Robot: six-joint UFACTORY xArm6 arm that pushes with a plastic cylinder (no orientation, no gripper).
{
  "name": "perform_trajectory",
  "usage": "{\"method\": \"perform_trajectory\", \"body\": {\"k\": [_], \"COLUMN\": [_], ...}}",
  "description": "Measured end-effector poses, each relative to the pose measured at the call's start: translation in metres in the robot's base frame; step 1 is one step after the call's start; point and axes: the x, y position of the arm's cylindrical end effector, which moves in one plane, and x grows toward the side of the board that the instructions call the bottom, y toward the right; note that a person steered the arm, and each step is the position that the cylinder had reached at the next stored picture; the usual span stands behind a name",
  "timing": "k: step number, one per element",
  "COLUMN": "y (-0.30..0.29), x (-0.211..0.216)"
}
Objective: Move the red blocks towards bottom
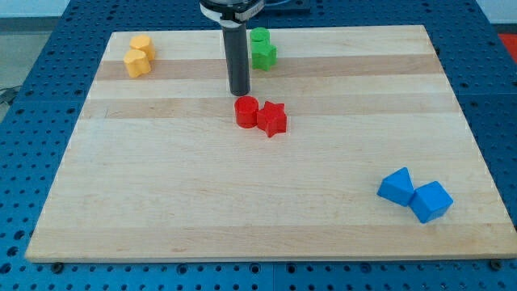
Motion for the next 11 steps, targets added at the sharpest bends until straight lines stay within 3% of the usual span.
{"method": "perform_trajectory", "body": {"k": [1,2,3,4,7,11], "y": [0.0,0.005,0.005,0.005,0.091,0.055], "x": [0.01,0.064,0.062,0.0,0.007,0.059]}}
